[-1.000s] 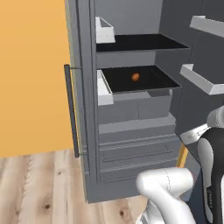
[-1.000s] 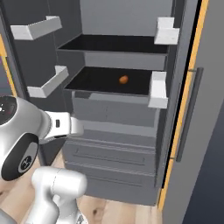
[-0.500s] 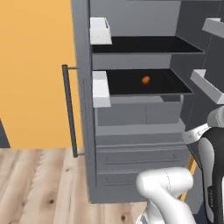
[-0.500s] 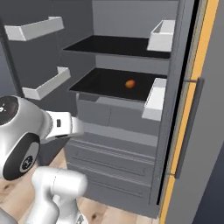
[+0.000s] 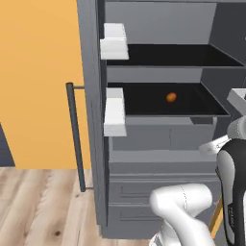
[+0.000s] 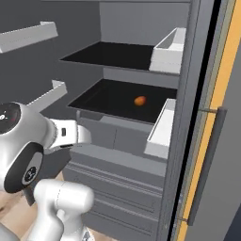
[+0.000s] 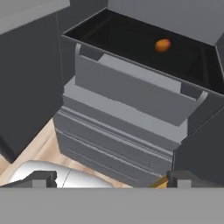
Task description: Retrieve the kiwi and mango from the fridge and place them into the bowl on the dining table.
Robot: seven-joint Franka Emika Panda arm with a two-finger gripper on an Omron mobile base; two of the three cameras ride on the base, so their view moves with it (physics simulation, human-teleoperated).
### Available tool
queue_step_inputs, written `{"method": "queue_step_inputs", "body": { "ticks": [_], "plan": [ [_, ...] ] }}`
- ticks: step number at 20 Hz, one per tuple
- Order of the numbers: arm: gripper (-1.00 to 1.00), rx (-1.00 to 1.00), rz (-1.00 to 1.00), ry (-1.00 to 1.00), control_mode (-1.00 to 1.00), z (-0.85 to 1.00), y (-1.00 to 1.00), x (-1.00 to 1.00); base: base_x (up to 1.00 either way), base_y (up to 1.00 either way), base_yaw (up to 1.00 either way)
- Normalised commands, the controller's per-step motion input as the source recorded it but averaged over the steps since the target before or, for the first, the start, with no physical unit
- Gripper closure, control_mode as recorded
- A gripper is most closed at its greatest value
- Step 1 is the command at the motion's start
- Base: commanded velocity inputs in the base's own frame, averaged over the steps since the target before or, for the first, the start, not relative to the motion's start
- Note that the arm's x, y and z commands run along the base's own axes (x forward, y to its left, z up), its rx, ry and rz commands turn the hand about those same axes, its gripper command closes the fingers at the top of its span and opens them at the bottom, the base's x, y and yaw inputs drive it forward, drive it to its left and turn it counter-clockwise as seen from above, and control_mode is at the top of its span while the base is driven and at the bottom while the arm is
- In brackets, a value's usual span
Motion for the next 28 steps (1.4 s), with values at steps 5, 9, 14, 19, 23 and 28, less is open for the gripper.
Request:
{"method": "queue_step_inputs", "body": {
  "ticks": [5, 9, 14, 19, 23, 28],
  "plan": [
    [-1.00, 0.00, 0.00, 0.00, 1.00, 0.00, 0.00, 0.00, 0.51, -0.36, 0.08],
    [-1.00, 0.00, 0.00, 0.00, 1.00, 0.00, 0.00, 0.00, 0.41, -0.46, 0.06],
    [-1.00, 0.00, 0.00, 0.00, 1.00, 0.00, 0.00, 0.00, 0.28, -0.35, 0.07],
    [-1.00, 0.00, 0.00, 0.00, 1.00, 0.00, 0.00, 0.00, 0.01, -0.01, 0.02],
    [-1.00, 0.00, 0.00, -0.06, -1.00, -0.09, 0.00, 0.00, 0.00, 0.00, 0.00],
    [-1.00, 0.03, -0.05, 0.00, -1.00, -0.02, -0.03, 0.20, 0.00, 0.00, 0.00]
  ]
}}
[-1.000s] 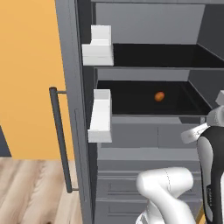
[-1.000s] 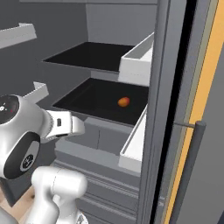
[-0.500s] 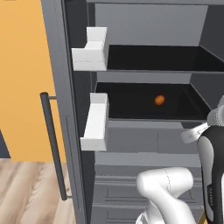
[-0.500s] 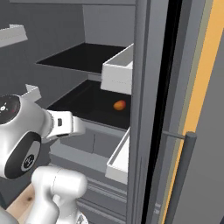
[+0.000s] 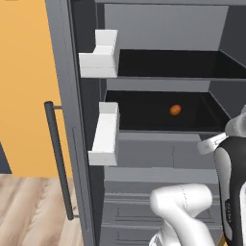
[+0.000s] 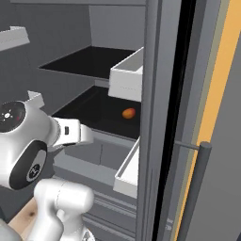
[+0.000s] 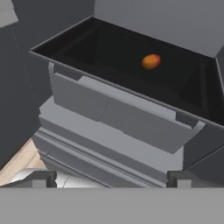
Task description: Retrieve the kiwi and mango from the fridge and place them into the bowl on the dining table.
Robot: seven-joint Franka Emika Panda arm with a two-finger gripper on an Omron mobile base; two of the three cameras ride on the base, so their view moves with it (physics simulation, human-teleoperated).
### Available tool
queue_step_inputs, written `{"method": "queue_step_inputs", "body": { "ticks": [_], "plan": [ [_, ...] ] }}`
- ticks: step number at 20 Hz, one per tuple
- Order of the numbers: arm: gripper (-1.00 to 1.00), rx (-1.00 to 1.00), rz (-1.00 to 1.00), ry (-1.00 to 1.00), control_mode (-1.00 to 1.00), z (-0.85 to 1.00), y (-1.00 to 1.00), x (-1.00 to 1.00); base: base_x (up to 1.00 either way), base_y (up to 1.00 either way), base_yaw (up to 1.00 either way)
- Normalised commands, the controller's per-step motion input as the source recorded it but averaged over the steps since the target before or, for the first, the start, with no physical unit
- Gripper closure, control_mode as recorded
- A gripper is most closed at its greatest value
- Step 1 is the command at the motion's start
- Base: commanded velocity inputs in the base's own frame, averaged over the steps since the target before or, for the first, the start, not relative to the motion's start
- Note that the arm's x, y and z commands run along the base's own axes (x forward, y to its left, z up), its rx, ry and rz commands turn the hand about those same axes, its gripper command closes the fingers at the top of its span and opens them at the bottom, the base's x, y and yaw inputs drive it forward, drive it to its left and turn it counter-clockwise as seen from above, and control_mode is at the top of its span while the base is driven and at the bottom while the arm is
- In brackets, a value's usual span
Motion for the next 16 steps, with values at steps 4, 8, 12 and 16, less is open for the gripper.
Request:
{"method": "queue_step_inputs", "body": {
  "ticks": [4, 8, 12, 16],
  "plan": [
    [-1.00, 0.07, -0.11, 0.00, -1.00, 0.00, -0.03, 0.38, 0.00, 0.00, 0.00],
    [-1.00, 0.07, -0.15, 0.01, -1.00, -0.05, 0.00, 0.34, 0.00, 0.00, 0.00],
    [-1.00, 0.09, -0.22, 0.00, -1.00, -0.21, -0.04, 0.29, 0.00, 0.00, 0.00],
    [-1.00, 0.14, -0.26, 0.00, -1.00, -0.30, -0.09, 0.32, 0.00, 0.00, 0.00]
  ]
}}
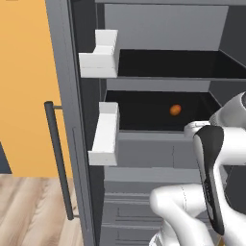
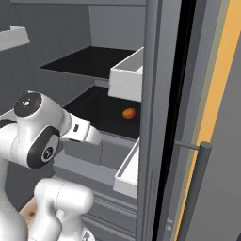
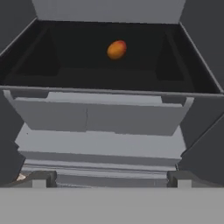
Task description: Retrieve the kiwi and mango from the fridge and place them into the bowl on the dining table.
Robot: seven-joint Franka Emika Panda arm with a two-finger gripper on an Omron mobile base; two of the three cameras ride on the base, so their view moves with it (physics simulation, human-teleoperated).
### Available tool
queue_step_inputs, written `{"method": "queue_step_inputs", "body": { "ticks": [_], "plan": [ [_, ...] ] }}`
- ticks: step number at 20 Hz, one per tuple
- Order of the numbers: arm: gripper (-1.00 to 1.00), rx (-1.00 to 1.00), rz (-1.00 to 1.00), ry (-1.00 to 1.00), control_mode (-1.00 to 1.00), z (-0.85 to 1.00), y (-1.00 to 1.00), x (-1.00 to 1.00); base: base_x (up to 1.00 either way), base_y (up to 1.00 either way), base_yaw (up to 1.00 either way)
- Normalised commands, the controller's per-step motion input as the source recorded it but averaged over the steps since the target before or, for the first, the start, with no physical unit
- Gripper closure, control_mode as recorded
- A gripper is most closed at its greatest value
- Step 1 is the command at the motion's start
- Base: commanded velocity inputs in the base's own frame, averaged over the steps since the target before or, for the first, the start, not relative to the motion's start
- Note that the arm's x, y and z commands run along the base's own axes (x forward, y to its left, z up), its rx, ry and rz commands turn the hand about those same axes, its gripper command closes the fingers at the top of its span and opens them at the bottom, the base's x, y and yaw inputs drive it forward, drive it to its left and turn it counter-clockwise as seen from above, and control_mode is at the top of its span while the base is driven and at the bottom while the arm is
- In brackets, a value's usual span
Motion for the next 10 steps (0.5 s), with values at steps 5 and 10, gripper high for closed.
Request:
{"method": "queue_step_inputs", "body": {
  "ticks": [5, 10],
  "plan": [
    [-1.00, 0.16, -0.09, 0.00, -1.00, -0.07, -0.09, 0.41, 0.00, 0.00, 0.00],
    [-1.00, 0.06, 0.02, 0.00, -1.00, -0.05, -0.06, 0.51, 0.00, 0.00, 0.00]
  ]
}}
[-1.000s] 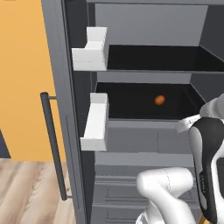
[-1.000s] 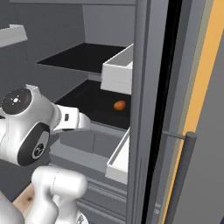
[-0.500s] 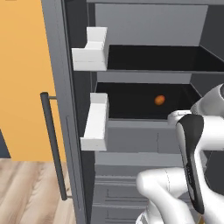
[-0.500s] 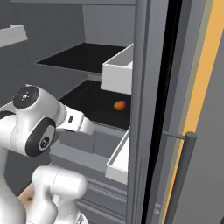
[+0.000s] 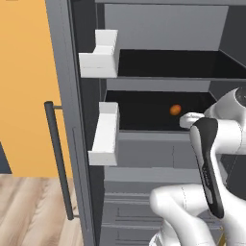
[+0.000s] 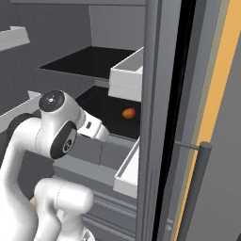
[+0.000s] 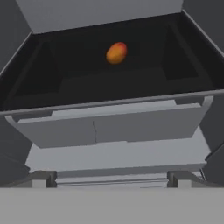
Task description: Retrieve the kiwi and mango from the fridge and place them into the bowl on the dining table.
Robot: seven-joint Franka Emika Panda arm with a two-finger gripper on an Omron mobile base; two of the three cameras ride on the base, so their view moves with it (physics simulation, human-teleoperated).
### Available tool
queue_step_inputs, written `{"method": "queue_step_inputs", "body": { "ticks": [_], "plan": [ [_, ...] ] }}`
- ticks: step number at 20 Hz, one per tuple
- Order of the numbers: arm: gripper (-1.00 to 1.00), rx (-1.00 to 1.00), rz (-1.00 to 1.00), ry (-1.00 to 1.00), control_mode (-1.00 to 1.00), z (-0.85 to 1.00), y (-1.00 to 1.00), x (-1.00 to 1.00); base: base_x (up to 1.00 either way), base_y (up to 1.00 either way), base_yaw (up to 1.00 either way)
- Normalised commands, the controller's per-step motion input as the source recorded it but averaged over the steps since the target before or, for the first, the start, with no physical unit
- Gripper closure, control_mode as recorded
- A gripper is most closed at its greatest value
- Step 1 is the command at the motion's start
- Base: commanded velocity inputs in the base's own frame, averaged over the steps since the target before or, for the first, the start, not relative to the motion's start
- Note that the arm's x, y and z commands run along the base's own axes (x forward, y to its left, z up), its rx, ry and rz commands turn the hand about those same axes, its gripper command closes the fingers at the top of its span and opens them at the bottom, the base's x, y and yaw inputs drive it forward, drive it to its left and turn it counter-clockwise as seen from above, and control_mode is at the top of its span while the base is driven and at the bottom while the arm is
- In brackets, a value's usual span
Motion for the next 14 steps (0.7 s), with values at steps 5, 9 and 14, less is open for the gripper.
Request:
{"method": "queue_step_inputs", "body": {
  "ticks": [5, 9, 14],
  "plan": [
    [-1.00, 0.00, 0.05, -0.03, -1.00, -0.31, -0.01, 0.48, 0.00, 0.00, 0.00],
    [-1.00, 0.00, 0.01, 0.00, -1.00, -0.38, 0.00, 0.51, 0.00, 0.00, 0.00],
    [-1.00, 0.00, -0.02, 0.00, -1.00, -0.28, -0.13, 0.62, 0.00, 0.00, 0.00]
  ]
}}
